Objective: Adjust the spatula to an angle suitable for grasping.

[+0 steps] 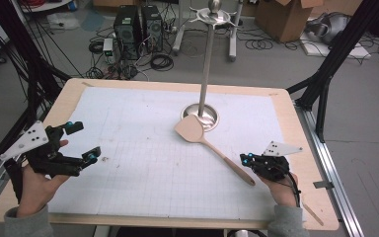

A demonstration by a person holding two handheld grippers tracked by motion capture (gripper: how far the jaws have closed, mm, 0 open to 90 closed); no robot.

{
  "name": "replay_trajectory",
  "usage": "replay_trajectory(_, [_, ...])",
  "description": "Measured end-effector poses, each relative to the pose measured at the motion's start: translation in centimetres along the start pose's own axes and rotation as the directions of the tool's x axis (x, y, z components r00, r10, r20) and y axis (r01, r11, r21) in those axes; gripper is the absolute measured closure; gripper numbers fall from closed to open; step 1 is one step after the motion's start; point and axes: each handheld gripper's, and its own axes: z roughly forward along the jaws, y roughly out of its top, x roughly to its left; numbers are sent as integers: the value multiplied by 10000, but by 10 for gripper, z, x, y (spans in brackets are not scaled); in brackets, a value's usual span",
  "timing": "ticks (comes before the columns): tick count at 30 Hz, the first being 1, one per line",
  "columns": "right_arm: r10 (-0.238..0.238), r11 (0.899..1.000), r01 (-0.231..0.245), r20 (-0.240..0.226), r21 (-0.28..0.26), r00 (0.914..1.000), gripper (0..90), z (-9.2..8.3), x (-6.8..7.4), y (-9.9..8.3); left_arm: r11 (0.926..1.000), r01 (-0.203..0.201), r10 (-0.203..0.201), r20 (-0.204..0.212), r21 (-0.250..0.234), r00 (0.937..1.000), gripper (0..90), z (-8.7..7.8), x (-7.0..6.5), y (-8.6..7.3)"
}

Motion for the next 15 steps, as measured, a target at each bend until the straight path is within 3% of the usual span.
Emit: replay_trajectory(15, [318,9946,-323,65,987,9995,900,13,-5,-7,10000,-53,52,30,78,10000,17,2,-1,0])
